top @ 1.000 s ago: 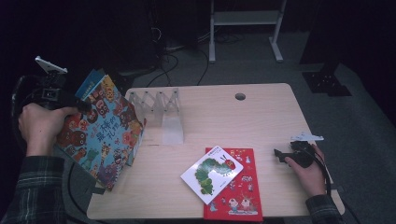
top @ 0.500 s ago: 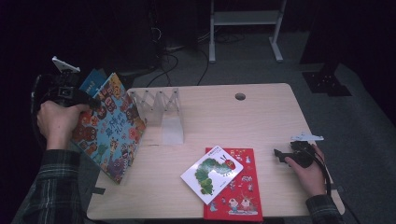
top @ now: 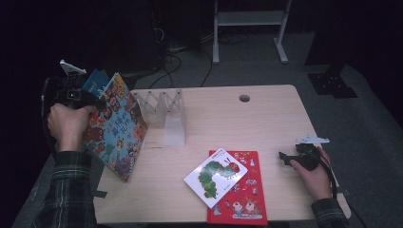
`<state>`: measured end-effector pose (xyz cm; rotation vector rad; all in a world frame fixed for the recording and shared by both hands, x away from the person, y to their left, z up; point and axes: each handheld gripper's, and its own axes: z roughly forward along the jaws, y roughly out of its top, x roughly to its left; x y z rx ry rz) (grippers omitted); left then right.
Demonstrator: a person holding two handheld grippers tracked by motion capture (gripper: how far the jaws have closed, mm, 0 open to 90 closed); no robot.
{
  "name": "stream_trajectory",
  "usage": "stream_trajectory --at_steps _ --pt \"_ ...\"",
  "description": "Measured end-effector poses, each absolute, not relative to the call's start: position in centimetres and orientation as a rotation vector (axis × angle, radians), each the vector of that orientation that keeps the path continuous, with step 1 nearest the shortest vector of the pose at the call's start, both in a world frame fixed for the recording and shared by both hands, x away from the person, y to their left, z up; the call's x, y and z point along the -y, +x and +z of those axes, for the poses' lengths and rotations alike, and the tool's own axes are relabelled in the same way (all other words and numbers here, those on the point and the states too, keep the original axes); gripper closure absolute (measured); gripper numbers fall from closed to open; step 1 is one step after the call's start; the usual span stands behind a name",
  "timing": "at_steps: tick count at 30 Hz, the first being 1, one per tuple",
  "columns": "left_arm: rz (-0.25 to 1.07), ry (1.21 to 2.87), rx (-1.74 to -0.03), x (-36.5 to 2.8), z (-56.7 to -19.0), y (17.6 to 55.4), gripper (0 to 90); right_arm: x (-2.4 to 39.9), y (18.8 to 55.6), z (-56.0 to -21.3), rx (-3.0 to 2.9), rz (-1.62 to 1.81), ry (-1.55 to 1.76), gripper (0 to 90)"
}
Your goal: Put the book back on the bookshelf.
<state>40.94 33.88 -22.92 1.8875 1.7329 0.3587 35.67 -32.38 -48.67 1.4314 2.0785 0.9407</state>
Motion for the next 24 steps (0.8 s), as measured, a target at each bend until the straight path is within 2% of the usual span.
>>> stream_trajectory --at_steps 13,24 --pt "0.404 1.868 -1.727 -33.7 -23.8 40.9 80.0 32.4 35.7 -48.7 -2.078 0.941 1.431 18.8" --pt "0.442 1.895 -1.708 -34.0 -23.4 40.1 75.7 32.4 35.7 -48.7 -2.079 0.941 1.430 18.8"
